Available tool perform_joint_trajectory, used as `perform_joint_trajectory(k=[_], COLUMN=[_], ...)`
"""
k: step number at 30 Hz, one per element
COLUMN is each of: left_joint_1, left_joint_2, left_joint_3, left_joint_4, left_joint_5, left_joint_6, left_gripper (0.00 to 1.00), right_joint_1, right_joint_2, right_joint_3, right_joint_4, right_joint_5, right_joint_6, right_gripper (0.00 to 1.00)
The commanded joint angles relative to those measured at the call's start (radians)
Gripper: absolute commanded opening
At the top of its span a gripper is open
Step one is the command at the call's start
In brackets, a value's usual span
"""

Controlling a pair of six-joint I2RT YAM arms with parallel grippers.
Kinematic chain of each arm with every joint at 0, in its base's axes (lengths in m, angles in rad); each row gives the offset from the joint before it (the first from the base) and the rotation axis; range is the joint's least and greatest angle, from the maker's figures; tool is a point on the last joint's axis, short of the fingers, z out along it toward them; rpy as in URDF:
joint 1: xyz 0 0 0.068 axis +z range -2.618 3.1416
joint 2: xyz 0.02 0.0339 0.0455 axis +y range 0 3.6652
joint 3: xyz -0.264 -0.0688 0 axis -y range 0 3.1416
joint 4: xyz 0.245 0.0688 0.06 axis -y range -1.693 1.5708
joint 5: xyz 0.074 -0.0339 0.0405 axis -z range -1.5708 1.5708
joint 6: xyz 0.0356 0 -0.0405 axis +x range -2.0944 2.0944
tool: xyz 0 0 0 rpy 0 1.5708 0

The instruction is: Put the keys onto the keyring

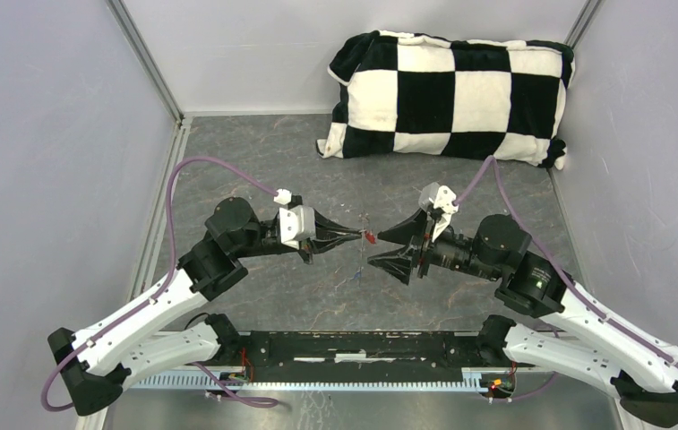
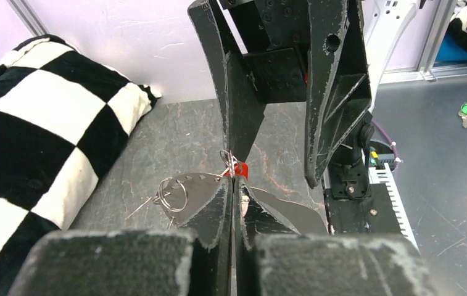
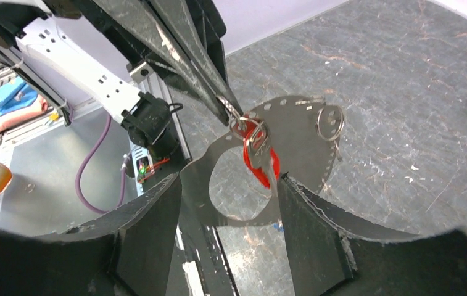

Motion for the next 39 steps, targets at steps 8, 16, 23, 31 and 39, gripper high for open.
perform_joint_trajectory(k=[8,16,23,31,39], left_joint_1=[0.002,0.002,0.002,0.002,0.002], left_joint_2=[-0.010,-0.013,-0.018,-0.019,-0.023], left_joint_3=[0.047,0.044,0.050,0.050,0.047], left_joint_4=[0.116,0.130,0.127,0.134,0.133], left_joint_5=[-0.007,0.002,0.030,0.040,0.032], left_joint_6=[-0.070,-0.082,-0.089,-0.099,-0.092], left_gripper=[0.02,0.02,0.02,0.02,0.02], right_joint_1=[-0.003,-0.003,-0.003,-0.004,-0.003], right_joint_2=[0.029,0.020,0.009,0.028,0.052], right_joint_3=[0.015,0.006,0.011,-0.007,-0.007], right_joint_4=[0.171,0.153,0.110,0.146,0.168], right_joint_5=[0.038,0.042,0.076,0.051,0.023], right_joint_6=[0.000,-0.014,-0.039,-0.027,-0.033], right_gripper=[0.53,0.40,0.29,0.40,0.25])
